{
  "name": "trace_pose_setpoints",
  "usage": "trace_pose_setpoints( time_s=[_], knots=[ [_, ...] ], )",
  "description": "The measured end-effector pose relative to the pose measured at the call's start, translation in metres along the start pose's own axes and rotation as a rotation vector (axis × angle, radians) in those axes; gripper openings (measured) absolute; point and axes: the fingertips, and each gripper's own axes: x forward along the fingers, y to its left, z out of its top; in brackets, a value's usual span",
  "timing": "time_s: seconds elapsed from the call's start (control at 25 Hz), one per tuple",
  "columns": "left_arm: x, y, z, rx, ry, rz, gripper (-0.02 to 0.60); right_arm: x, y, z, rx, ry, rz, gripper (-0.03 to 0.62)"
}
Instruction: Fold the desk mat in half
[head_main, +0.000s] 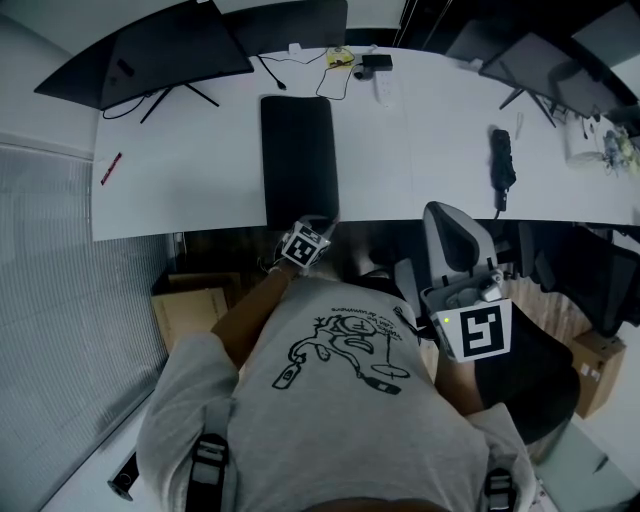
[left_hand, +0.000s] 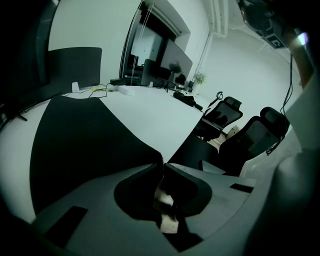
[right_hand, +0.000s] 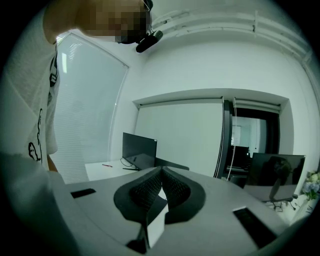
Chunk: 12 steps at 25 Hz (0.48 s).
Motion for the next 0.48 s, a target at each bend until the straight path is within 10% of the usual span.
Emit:
trace_pose_setpoints(
  time_s=[0.48],
  knots=[
    [-0.058,0.0,0.038,-0.067,-0.159,-0.022,0.046,0.013,0.029,0.008,-0.016,-0.003,0.023,0.006]
  ],
)
